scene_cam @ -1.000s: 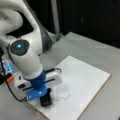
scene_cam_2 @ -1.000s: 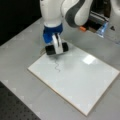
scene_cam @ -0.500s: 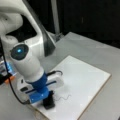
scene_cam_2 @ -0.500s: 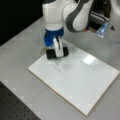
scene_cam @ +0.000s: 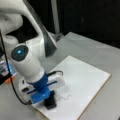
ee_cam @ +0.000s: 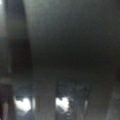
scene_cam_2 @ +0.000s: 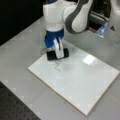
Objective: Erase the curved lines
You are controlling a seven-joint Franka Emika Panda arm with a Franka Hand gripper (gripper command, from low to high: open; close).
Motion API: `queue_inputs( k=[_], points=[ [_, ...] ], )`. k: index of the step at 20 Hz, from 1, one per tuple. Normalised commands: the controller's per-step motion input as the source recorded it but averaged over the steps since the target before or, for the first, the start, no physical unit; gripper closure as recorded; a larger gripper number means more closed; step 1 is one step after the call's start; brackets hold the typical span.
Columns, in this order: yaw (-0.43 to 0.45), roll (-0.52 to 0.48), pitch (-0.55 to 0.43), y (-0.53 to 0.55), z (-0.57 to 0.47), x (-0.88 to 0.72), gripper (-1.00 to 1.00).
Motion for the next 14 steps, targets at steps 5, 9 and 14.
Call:
queue_inputs(
  k=[5,9,14],
  points=[
    [-0.017,0.117,-0.104,0.02,-0.2,0.06,1.0],
    [-0.027,0.116,-0.093,0.04,-0.28,0.06,1.0],
    [-0.03,0.101,-0.078,0.06,-0.32,0.06,1.0]
  ],
)
